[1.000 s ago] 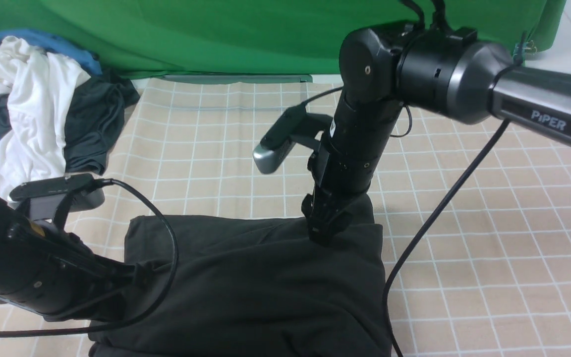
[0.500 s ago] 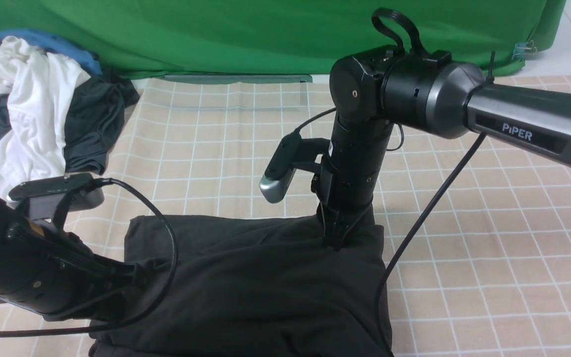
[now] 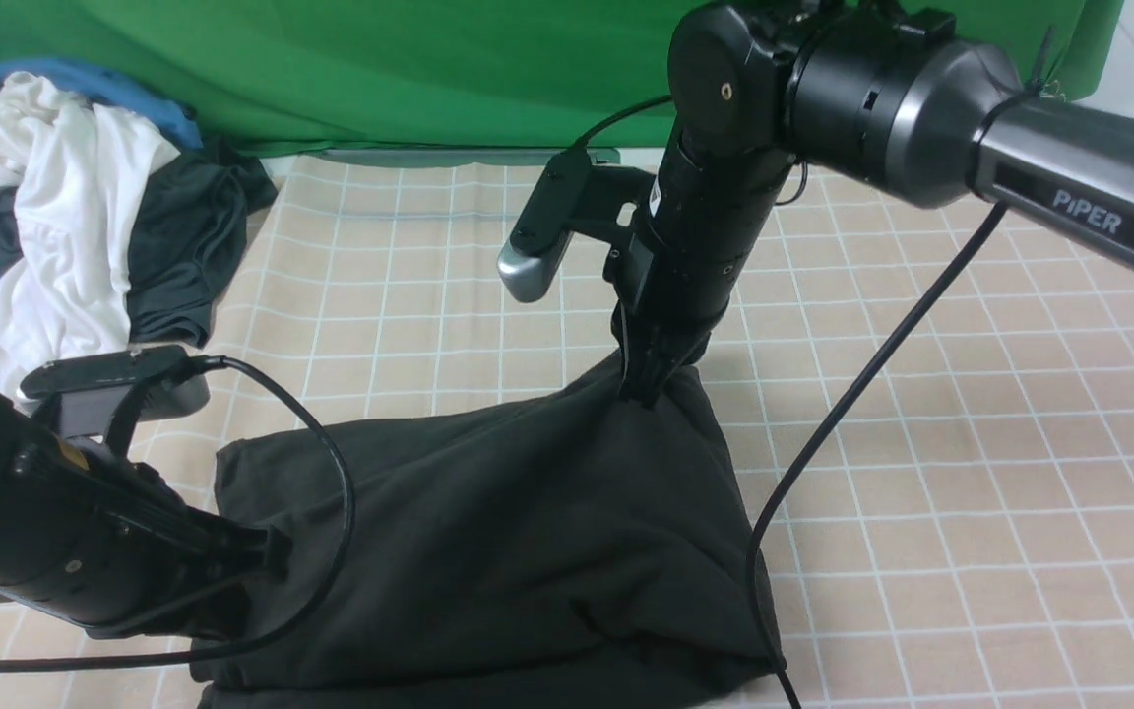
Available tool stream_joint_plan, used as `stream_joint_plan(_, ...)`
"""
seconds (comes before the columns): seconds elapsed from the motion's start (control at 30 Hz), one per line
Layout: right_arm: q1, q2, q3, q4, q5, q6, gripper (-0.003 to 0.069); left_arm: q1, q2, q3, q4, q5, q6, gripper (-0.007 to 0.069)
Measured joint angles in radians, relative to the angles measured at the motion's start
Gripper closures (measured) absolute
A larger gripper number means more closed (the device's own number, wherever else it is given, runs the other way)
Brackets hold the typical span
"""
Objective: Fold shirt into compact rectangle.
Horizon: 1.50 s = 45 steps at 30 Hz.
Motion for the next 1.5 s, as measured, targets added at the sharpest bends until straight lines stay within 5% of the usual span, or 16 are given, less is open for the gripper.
stream_joint_plan(0.3, -0.001, 0.076, 0.000, -0.019, -0.151, 0.148, 0.0589, 0.000, 0.000, 0.000, 0.000, 0.002, 0.005, 0.0606)
stream_joint_plan(0.47, -0.002, 0.046, -0.011, -0.173, -0.133, 0.361, 0.0382, 0.000, 0.000, 0.000, 0.000, 0.004, 0.013, 0.0606)
stream_joint_plan(0.6, -0.007, -0.018, -0.028, -0.194, 0.020, 0.442, 0.0302, 0.000, 0.000, 0.000, -0.026, -0.005, 0.027, 0.0606)
stream_joint_plan(0.7, -0.007, -0.066, -0.009, -0.131, 0.069, 0.461, 0.0324, 0.000, 0.000, 0.000, -0.093, -0.020, 0.071, 0.0606)
stream_joint_plan(0.9, 0.005, -0.105, 0.132, 0.202, 0.093, 0.395, 0.0601, 0.000, 0.008, 0.000, -0.254, -0.068, 0.157, 0.0606)
stream_joint_plan(1.03, 0.041, -0.105, 0.242, 0.269, 0.062, 0.370, 0.0623, 0.000, 0.060, 0.002, -0.258, -0.066, 0.162, 0.0606)
stream_joint_plan(1.27, 0.075, -0.105, 0.388, 0.255, -0.012, 0.364, 0.0623, 0.000, 0.182, 0.093, -0.233, -0.103, 0.163, 0.0606)
stream_joint_plan(1.5, 0.075, -0.105, 0.409, 0.032, -0.016, 0.492, 0.0623, -0.001, 0.181, 0.125, -0.120, -0.143, -0.049, 0.0606)
